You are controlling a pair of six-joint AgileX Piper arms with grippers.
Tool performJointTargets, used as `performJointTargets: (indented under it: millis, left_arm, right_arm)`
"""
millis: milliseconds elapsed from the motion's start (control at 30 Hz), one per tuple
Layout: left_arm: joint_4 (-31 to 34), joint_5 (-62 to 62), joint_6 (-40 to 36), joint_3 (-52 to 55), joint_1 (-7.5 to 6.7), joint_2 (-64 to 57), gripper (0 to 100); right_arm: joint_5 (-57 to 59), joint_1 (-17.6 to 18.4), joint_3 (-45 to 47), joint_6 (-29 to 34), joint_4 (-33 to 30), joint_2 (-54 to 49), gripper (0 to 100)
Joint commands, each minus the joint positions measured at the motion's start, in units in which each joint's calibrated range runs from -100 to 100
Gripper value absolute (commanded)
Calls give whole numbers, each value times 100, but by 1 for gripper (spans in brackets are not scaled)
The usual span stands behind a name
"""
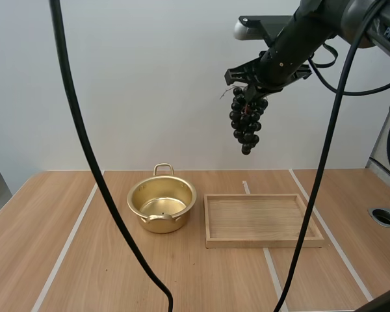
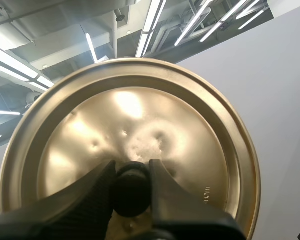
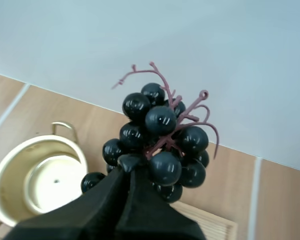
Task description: Open the pot, put the grape inside, and close it
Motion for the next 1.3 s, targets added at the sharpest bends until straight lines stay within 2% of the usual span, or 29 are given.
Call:
performJointTargets:
  millis: [0,100,367,700,933,1267]
  left_arm:
    - [-40,-115,-67,-30,-9,9,0]
    - [-120,-115,-90,-30,-9,9,0]
    - [-251,-115,-101,-30,-9,-5,0]
    - [-251,-115,-101,-30,-9,-5,0]
    - [-251,-115,-101,-30,-9,-5,0]
    - [-156,-134,-101,-30,-9,-6,0]
  right_arm:
    - [34,0,-74,-250,483,-96,0]
    - [34,91,-74,-347,598,-73,0]
    - [-7,708,-74,-345,598,267,0]
    - [-445,1262,-74,-433,598,668,0]
    - [-681,1476,-74,-544,598,1147,0]
    - [-678,1487,-31,-665,608,1673,0]
